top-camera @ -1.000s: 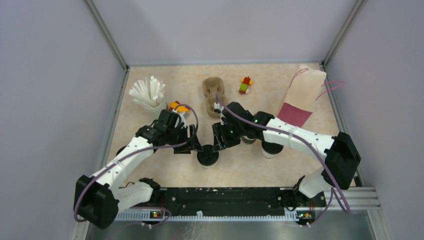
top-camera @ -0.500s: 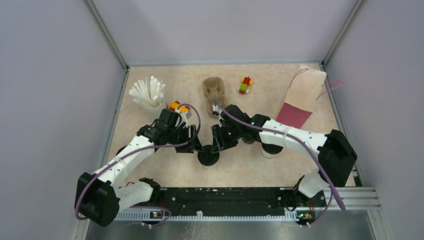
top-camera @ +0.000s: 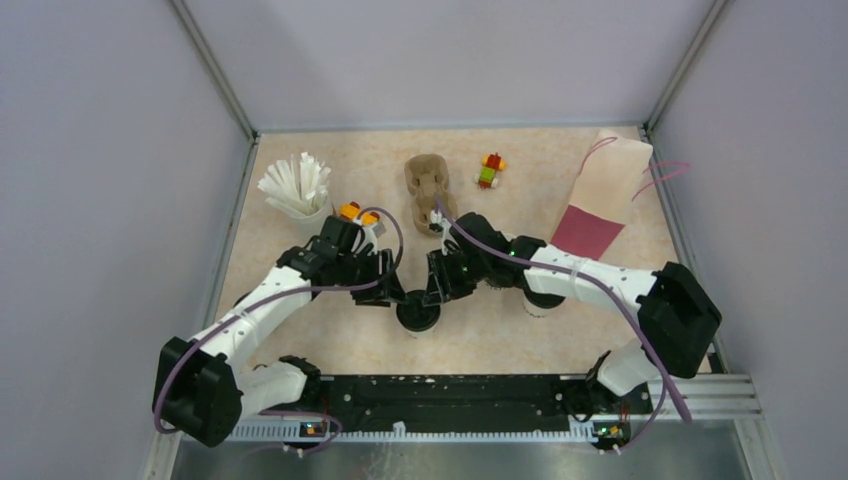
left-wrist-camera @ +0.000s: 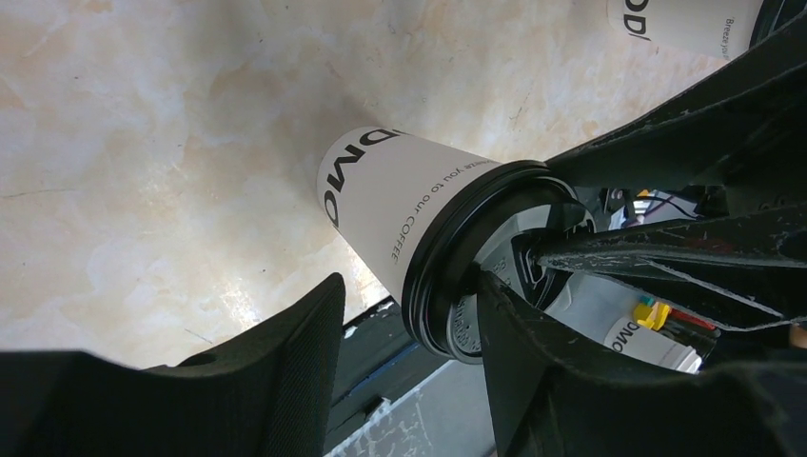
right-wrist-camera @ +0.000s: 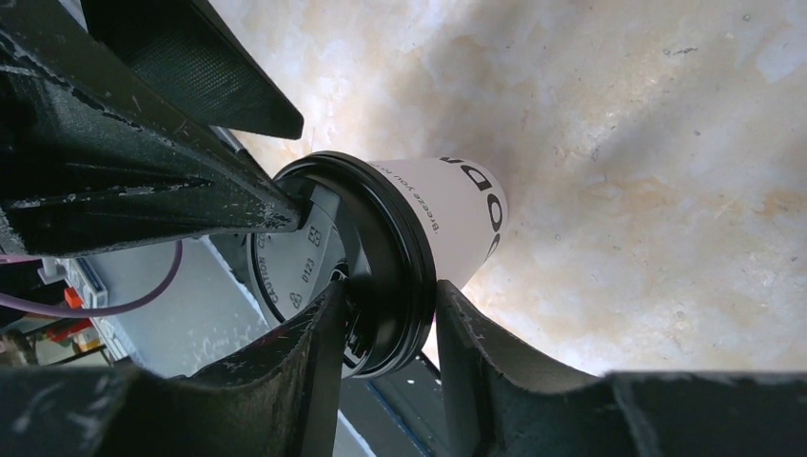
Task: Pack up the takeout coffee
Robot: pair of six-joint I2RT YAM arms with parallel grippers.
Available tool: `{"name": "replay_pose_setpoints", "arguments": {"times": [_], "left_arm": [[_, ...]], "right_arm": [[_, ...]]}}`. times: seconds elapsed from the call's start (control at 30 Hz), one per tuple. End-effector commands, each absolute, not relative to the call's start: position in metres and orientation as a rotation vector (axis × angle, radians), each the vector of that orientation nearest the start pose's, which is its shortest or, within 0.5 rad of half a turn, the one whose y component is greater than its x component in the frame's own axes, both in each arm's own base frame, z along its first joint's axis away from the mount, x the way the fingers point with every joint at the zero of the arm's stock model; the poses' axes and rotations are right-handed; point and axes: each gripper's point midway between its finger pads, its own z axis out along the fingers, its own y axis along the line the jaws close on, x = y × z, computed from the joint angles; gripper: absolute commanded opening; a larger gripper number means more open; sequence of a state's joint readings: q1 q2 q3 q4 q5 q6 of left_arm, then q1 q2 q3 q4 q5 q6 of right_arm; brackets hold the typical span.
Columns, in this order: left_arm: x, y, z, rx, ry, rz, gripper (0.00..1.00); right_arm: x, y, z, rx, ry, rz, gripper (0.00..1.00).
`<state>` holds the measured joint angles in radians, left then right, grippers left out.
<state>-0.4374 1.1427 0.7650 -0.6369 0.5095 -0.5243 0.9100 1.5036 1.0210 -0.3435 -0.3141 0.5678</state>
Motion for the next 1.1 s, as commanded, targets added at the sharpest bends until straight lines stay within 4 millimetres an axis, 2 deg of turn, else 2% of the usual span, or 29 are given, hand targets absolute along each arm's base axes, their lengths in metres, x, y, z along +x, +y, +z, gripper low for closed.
{"name": "replay_pose_setpoints", "arguments": {"times": [0.0, 0.13, 0.27, 0.4, 0.5, 0.83, 1.07], "left_arm": [[0.168, -0.187, 0.106, 0.085, 2.813, -0.899, 0.58], [0.165, -0.187, 0.108, 0.083, 2.824, -0.906, 0.58], [0.161, -0.19, 0.105, 0.081, 2.832, -0.943, 0.57], [0.161, -0.193, 0.107, 0.072, 2.825, -0.969, 0.57], [0.161, -0.196, 0.11, 0.064, 2.812, -1.002, 0.57], [0.166, -0.2, 0.111, 0.075, 2.81, -1.018, 0.57], [0.168, -0.201, 0.113, 0.096, 2.821, -1.014, 0.57]], "right_arm": [[0.196, 0.327, 0.115, -0.577, 2.565, 0.848, 0.4], [0.203, 0.339, 0.157, -0.542, 2.521, 0.913, 0.49], [0.194, 0.34, 0.174, -0.456, 2.512, 1.008, 0.53], [0.179, 0.334, 0.171, -0.418, 2.547, 1.062, 0.54], [0.168, 0.333, 0.165, -0.438, 2.584, 1.083, 0.51], [0.158, 0.329, 0.154, -0.42, 2.664, 1.042, 0.55], [0.144, 0.344, 0.151, -0.46, 2.664, 1.107, 0.53]]}}
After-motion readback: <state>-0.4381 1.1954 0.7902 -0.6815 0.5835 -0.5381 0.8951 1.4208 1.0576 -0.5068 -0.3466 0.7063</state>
